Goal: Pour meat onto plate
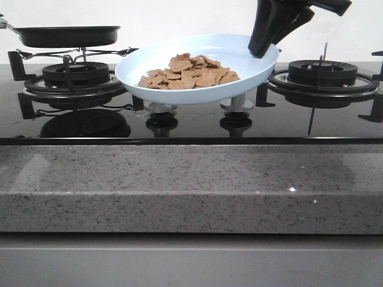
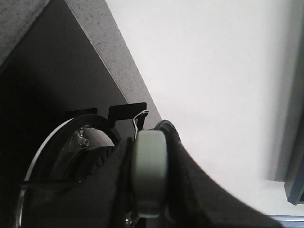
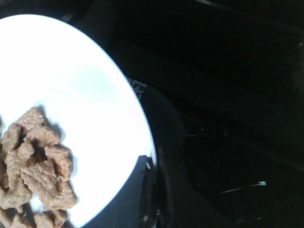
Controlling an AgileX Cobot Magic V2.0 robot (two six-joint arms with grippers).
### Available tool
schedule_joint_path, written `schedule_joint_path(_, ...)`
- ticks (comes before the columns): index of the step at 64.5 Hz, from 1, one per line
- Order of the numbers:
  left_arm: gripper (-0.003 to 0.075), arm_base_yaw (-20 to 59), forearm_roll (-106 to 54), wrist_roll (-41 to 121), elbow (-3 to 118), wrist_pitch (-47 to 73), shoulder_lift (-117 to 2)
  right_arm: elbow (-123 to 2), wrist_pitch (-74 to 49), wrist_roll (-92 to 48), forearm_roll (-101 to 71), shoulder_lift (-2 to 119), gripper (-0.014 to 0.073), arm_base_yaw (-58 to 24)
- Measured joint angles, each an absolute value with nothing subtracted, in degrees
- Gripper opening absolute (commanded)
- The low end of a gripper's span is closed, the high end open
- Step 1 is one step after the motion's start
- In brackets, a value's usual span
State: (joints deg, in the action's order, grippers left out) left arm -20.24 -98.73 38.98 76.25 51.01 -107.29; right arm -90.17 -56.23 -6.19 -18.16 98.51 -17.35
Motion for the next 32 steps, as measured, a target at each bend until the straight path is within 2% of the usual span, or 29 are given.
schedule_joint_path(12,0.0286,-20.2,-95.8,39.0,76.2,50.7,-107.3,-90.2,-56.2,-6.2,-18.2,98.5,-0.006,-17.4)
schedule_joint_path(24,0.0318,-19.9,-95.6,39.6,76.2,51.1,-107.3,-90.2,-56.2,-6.2,-18.2,98.5,-0.006,-17.4)
schedule_joint_path(32,0.043,-19.8,-95.4,39.8,76.2,52.1,-107.3,-90.2,-56.2,-6.2,-18.2,98.5,-0.006,-17.4)
